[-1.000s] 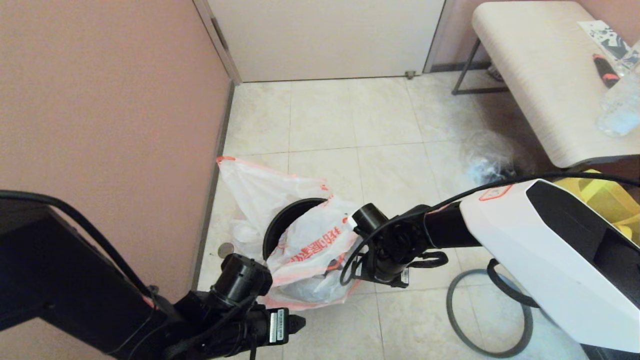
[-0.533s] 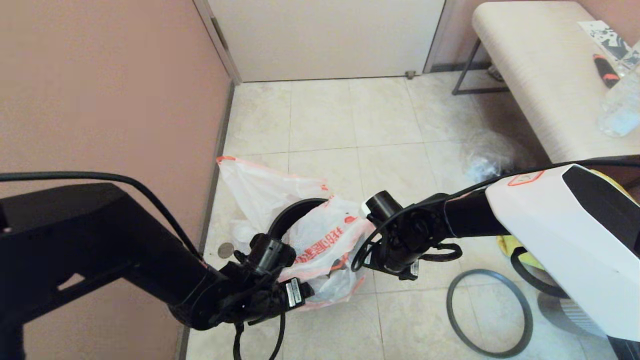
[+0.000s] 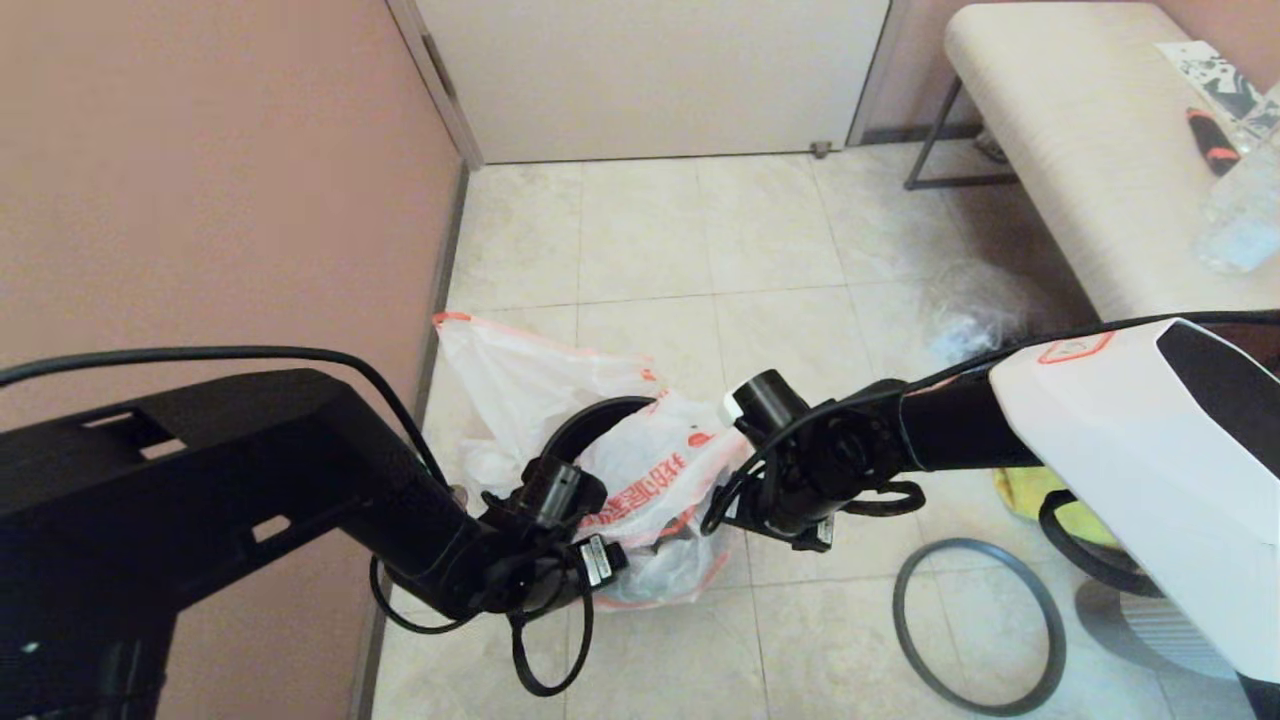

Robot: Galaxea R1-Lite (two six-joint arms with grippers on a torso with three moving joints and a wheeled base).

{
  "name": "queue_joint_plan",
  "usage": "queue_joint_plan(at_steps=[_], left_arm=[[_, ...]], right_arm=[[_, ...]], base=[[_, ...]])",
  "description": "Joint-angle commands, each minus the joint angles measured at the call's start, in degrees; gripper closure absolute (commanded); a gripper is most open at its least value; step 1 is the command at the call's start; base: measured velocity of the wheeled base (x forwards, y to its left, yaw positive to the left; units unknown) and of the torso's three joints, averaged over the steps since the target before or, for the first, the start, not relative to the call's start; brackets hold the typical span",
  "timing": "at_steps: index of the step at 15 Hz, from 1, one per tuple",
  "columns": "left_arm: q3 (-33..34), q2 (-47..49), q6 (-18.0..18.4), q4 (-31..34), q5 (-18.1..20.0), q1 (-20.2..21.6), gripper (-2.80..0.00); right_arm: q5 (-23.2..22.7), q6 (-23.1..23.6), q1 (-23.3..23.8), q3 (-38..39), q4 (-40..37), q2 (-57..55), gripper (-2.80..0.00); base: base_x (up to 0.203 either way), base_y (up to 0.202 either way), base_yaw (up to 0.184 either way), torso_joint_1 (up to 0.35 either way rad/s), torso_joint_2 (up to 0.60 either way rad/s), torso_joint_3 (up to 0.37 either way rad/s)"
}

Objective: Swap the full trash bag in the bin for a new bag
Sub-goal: Put the new garbage bag on the trash can

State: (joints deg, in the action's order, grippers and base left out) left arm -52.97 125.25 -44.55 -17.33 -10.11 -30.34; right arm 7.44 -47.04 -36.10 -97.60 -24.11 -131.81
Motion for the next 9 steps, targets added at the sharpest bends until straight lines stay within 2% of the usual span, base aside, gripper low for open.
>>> queue_joint_plan(at_steps=[1,9], left_arm=[[-0.9,0.8,-0.2,-0.3,-0.3,0.1,-2.8],[-4.1,3.3,0.0,-0.4,-0.5,2.3,-2.8]], right_arm=[[0.0,-0.2,0.0,0.0,-0.1,0.9,-2.8],[0.0,-0.2,0.0,-0.1,-0.1,0.9,-2.8]], base=[[0.0,0.0,0.0,0.0,0.0,0.0],[0.0,0.0,0.0,0.0,0.0,0.0]])
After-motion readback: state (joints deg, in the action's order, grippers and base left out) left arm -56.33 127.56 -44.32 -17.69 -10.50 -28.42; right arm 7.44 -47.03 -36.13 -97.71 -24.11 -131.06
